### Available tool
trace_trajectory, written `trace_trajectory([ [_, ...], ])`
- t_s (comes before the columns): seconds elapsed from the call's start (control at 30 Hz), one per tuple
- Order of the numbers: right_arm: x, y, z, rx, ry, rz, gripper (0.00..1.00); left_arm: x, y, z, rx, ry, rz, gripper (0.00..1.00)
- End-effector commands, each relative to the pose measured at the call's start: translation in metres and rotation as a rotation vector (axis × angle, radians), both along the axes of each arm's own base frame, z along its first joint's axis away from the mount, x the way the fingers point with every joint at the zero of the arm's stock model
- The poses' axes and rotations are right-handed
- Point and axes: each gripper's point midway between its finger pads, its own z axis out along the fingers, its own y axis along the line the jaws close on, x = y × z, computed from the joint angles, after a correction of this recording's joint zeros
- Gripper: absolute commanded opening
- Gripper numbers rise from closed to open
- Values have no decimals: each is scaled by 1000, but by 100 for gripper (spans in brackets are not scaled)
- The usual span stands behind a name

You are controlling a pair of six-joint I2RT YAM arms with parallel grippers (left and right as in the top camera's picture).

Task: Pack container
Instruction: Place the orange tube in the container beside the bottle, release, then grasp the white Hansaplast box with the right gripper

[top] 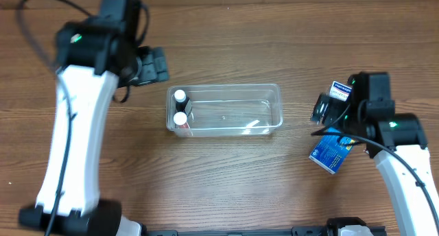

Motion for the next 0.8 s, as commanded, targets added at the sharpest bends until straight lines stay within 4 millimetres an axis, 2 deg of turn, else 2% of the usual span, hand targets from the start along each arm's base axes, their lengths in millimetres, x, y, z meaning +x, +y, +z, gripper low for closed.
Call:
trace_trajectory([
  [0.0, 32, -24, 53, -6, -143, -116, 100, -32, 18, 23, 45, -67, -3, 100],
  [0.07, 52, -50, 67, -14, -146, -188, 100, -50, 28, 11, 85, -56, 12, 100],
  [0.13, 65, -70, 60, -25, -103, -222, 100, -58, 31, -1, 92, -60, 9, 100],
  [0.2, 76, -83, 34, -31, -24, -236, 100, -61, 37, -18, 86, -53, 30, 100],
  [0.27, 83, -89, 1, -41, 72, -218, 100, -57, 45, -39, 64, -27, 52, 100],
  [0.37, 90, -94, -48, -51, 203, -215, 100, -51, 56, -70, 31, 17, 69, 100],
  [0.43, 90, -94, -70, -52, 265, -197, 100, -50, 63, -83, 32, 46, 93, 100],
  [0.47, 91, -95, -91, -49, 318, -192, 100, -50, 67, -91, 33, 70, 104, 100],
  [0.57, 92, -95, -121, -44, 383, -185, 100, -49, 68, -100, 37, 103, 95, 100],
  [0.77, 88, -89, -171, -16, 496, -124, 100, -45, 68, -101, 36, 93, 96, 100],
])
